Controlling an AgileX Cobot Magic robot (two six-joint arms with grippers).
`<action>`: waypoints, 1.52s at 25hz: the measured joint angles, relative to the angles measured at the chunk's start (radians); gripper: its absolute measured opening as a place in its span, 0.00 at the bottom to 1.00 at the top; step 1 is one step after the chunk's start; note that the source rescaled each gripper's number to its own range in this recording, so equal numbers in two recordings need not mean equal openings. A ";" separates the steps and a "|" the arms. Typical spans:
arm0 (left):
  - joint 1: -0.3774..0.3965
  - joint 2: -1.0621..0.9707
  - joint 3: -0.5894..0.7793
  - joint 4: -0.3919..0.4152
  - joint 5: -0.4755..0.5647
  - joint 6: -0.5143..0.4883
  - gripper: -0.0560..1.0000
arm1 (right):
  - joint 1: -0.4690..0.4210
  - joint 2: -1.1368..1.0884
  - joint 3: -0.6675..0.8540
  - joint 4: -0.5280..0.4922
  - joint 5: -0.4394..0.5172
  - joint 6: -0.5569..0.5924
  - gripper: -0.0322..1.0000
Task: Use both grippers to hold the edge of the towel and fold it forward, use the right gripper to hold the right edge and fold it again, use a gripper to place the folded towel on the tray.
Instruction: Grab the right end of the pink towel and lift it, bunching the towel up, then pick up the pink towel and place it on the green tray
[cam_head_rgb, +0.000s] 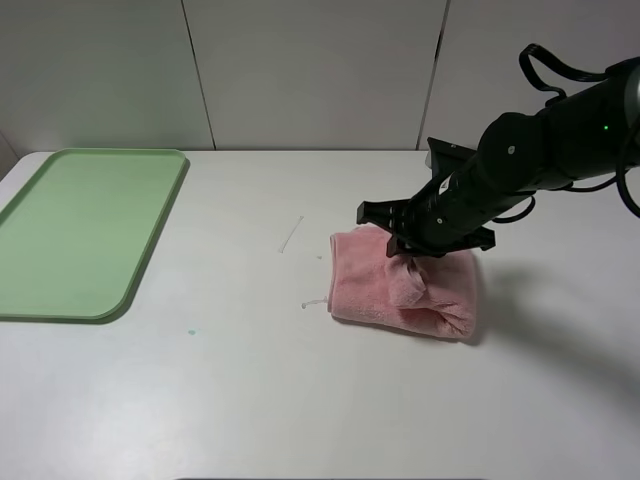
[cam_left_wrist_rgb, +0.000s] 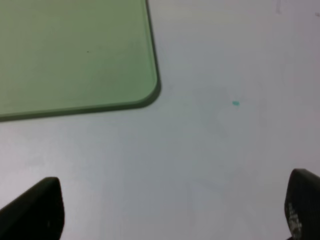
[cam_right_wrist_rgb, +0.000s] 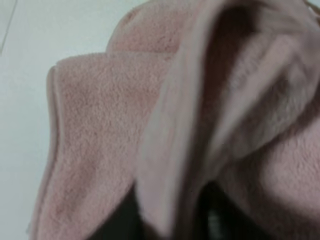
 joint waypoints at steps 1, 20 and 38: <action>0.000 0.000 0.000 0.000 0.000 0.000 0.88 | 0.000 0.000 0.000 0.006 0.000 0.000 0.52; 0.000 0.000 0.000 0.000 0.000 0.000 0.88 | 0.023 -0.112 0.000 0.053 -0.008 0.000 1.00; 0.000 0.000 0.000 0.000 0.000 0.000 0.88 | 0.046 -0.356 0.002 -0.074 0.214 -0.127 1.00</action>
